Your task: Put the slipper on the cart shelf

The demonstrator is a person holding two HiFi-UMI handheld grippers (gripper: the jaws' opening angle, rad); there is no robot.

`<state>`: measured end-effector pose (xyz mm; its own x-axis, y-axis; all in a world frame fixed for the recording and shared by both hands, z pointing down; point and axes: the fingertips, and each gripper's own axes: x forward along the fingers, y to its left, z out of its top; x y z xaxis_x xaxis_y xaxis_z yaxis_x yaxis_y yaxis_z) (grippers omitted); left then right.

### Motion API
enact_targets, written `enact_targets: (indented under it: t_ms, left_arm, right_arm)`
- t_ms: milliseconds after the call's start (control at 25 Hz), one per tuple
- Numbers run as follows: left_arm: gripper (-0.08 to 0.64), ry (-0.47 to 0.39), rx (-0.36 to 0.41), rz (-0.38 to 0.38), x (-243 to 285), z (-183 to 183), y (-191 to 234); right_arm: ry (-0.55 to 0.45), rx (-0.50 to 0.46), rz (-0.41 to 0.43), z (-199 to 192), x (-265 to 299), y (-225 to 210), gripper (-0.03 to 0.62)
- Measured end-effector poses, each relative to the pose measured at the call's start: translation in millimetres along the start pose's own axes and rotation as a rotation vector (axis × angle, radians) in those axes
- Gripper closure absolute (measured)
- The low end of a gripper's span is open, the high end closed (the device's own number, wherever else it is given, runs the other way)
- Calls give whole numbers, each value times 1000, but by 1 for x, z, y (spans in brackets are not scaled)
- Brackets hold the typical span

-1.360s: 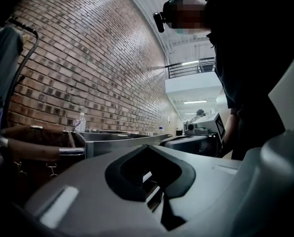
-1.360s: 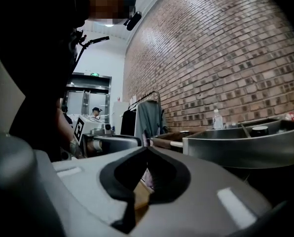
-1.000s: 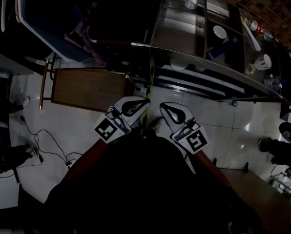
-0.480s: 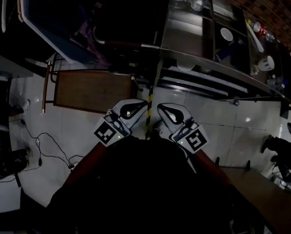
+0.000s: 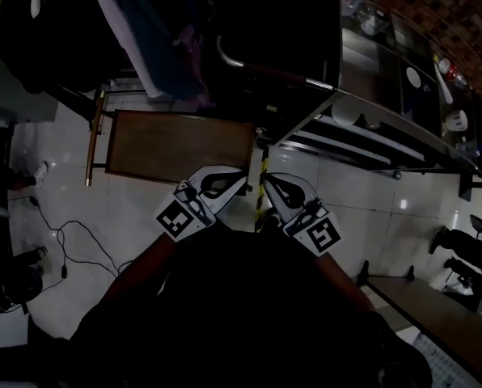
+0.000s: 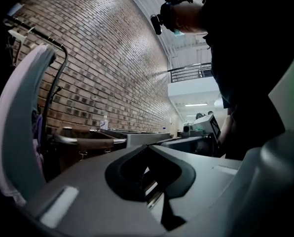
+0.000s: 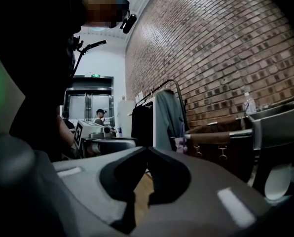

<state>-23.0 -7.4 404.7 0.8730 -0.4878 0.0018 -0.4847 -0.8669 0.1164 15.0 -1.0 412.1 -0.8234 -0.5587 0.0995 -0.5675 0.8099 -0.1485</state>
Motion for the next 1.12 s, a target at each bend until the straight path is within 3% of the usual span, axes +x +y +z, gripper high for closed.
enact_targets:
  t_ms: [520,1120]
  left_arm:
    - [557,29,-37,-114,-140,-6,30]
    - [557,14,-14,-120,-152,5,19]
  right_arm:
    - [6,6,-109,-8,92,109,591]
    - [-10,-52,-96,7,97,132,591]
